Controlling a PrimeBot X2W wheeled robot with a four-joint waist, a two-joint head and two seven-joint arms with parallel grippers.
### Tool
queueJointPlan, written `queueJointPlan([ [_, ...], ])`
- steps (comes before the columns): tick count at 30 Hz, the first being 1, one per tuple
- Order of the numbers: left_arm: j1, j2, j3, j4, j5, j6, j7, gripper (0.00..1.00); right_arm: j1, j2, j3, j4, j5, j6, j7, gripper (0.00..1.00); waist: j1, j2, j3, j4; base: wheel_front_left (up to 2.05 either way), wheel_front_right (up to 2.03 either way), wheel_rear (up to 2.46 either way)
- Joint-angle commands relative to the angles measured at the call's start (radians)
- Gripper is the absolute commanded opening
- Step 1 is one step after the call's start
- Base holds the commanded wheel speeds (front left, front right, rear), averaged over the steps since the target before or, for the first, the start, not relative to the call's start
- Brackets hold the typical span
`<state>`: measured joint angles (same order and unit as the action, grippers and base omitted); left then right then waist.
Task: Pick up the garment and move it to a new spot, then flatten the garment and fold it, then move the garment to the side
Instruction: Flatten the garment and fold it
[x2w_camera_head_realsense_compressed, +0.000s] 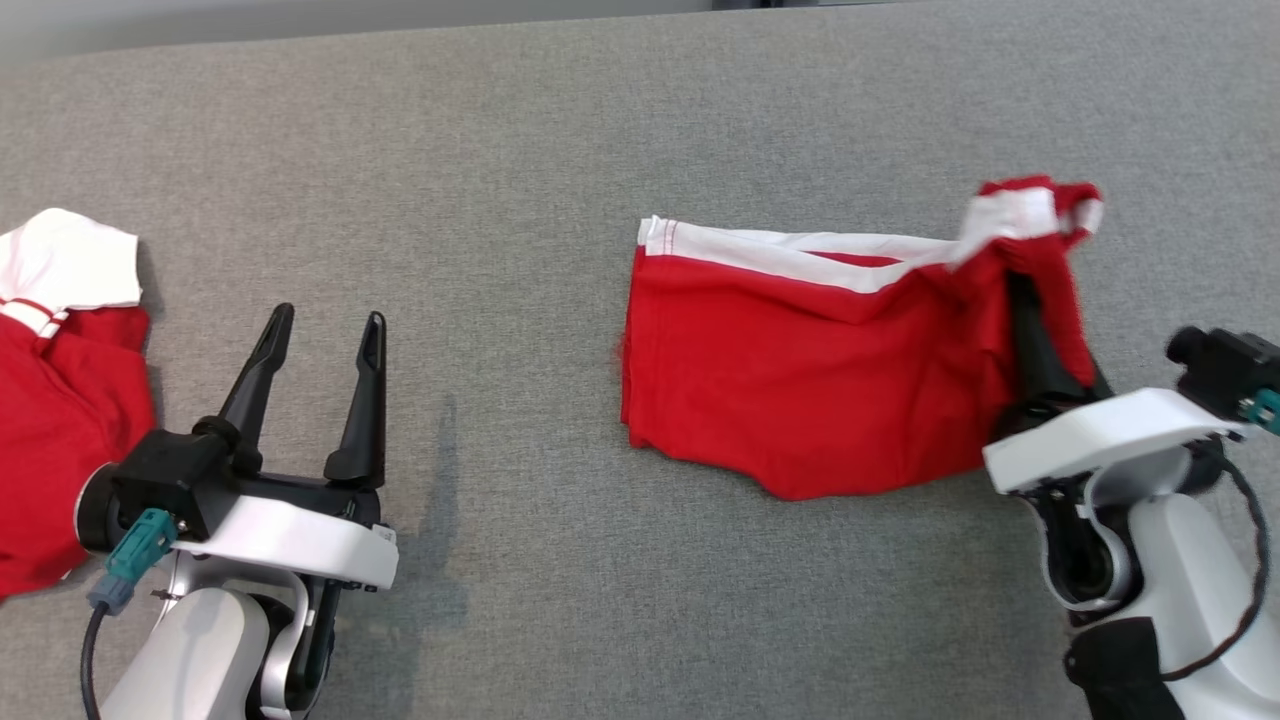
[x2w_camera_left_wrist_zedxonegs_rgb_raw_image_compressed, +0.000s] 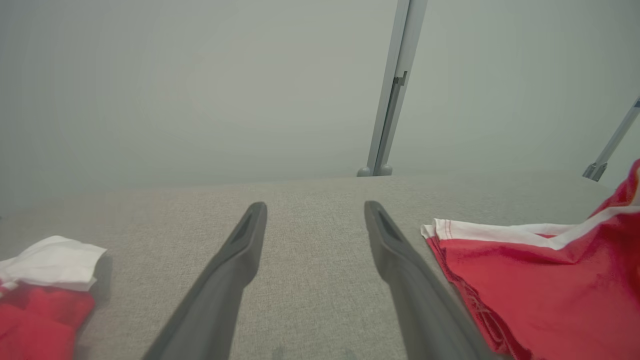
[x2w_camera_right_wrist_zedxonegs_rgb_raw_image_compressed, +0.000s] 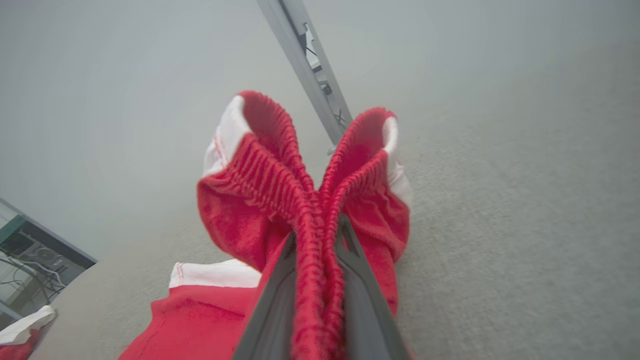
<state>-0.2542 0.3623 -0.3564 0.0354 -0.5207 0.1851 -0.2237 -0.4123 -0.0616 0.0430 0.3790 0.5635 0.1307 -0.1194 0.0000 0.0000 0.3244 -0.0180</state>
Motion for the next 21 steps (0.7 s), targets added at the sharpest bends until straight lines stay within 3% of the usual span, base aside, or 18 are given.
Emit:
queueJointPlan([
  [1, -0.008, 0.000, -0.006, 0.004, -0.001, -0.008, 0.004, 1.00, -0.015, 0.003, 0.043, -0.048, -0.001, 0.000, 0.019, 0.00, 0.0000, 0.0000, -0.006, 0.011, 0.00, 0.00, 0.00],
  [8, -0.022, -0.016, -0.031, 0.016, -0.002, -0.017, 0.005, 1.00, -0.054, 0.010, 0.206, -0.076, -0.024, 0.000, 0.051, 0.00, 0.0000, 0.0000, -0.010, 0.054, 0.00, 0.00, 0.00],
  [12, -0.029, -0.029, -0.046, 0.027, -0.004, -0.025, 0.001, 1.00, -0.084, 0.007, 0.303, -0.026, -0.023, 0.000, 0.042, 0.00, 0.0000, 0.0000, -0.005, 0.090, 0.00, 0.00, 0.00],
  [19, -0.049, -0.048, -0.060, 0.048, -0.005, -0.036, -0.009, 1.00, -0.149, 0.008, 0.358, 0.119, -0.029, 0.000, -0.020, 0.00, 0.0000, 0.0000, 0.018, 0.132, 0.00, 0.00, 0.00],
  [20, -0.049, -0.049, -0.061, 0.051, -0.005, -0.039, -0.009, 1.00, -0.159, 0.008, 0.369, 0.133, -0.018, 0.000, -0.030, 0.20, 0.0000, 0.0000, 0.021, 0.133, 0.00, 0.00, 0.00],
  [21, -0.049, -0.050, -0.062, 0.054, -0.005, -0.040, -0.011, 1.00, -0.168, 0.008, 0.384, 0.147, -0.017, 0.000, -0.036, 0.95, 0.0000, 0.0000, 0.025, 0.135, 0.00, 0.00, 0.00],
])
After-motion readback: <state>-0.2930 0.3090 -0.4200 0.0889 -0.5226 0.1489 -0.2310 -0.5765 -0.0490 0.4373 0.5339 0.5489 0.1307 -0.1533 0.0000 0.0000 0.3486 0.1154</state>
